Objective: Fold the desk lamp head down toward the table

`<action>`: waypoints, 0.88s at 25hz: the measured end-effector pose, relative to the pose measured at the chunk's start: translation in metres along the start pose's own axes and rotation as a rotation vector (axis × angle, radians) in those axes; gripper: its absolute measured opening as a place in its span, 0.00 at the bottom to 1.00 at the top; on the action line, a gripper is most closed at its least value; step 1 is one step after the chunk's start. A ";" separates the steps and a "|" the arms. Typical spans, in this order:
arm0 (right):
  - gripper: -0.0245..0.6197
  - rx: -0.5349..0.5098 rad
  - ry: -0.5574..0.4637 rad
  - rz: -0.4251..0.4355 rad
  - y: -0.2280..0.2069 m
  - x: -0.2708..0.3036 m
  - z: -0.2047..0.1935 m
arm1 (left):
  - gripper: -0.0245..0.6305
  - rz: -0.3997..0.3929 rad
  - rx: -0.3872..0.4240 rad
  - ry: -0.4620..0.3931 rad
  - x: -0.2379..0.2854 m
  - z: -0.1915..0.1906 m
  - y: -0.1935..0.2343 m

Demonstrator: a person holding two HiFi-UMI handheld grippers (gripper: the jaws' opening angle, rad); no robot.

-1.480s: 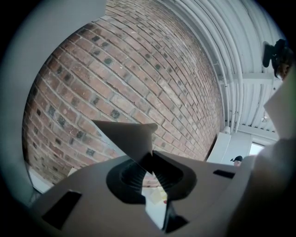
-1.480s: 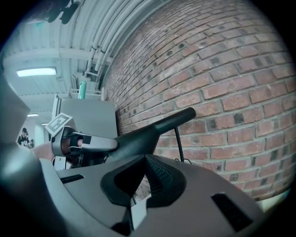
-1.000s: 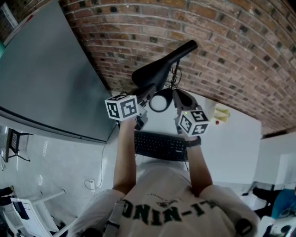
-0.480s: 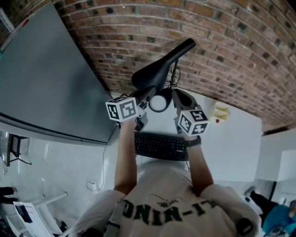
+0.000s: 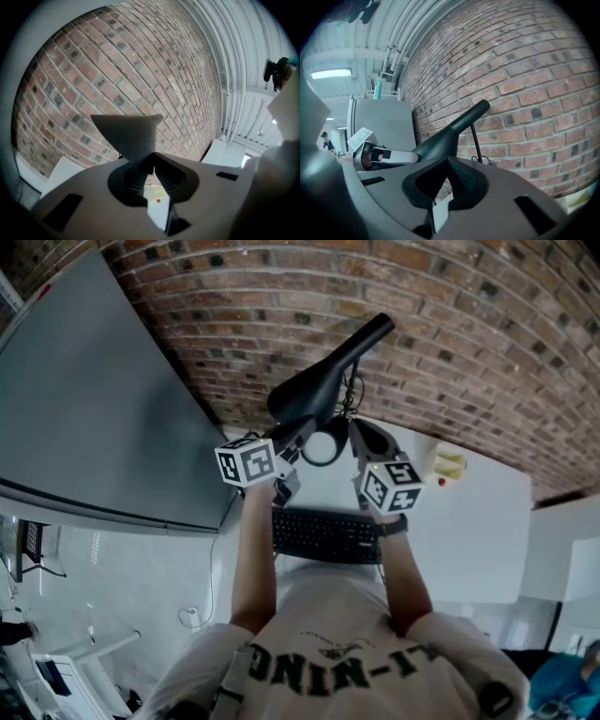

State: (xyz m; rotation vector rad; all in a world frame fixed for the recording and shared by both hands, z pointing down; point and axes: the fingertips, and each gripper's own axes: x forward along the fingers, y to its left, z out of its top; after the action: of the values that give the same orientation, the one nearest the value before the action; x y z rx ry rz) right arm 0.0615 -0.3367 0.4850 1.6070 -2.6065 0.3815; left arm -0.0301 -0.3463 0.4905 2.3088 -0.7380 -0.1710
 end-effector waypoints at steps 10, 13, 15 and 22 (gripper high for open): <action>0.04 0.016 0.009 -0.016 -0.007 0.002 -0.006 | 0.10 -0.039 -0.051 -0.002 0.008 -0.008 0.008; 0.04 0.020 0.010 -0.019 -0.009 0.003 -0.007 | 0.10 -0.053 -0.059 -0.004 0.010 -0.010 0.008; 0.04 0.023 0.011 -0.020 -0.009 0.004 -0.008 | 0.10 -0.059 -0.071 -0.004 0.011 -0.013 0.011; 0.04 0.029 0.012 -0.021 -0.011 0.008 -0.011 | 0.10 -0.098 -0.121 -0.005 0.017 -0.019 0.014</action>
State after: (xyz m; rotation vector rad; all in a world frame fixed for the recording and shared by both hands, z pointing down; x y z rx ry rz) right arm 0.0668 -0.3455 0.4988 1.6342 -2.5849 0.4285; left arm -0.0162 -0.3528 0.5153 2.2309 -0.6009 -0.2589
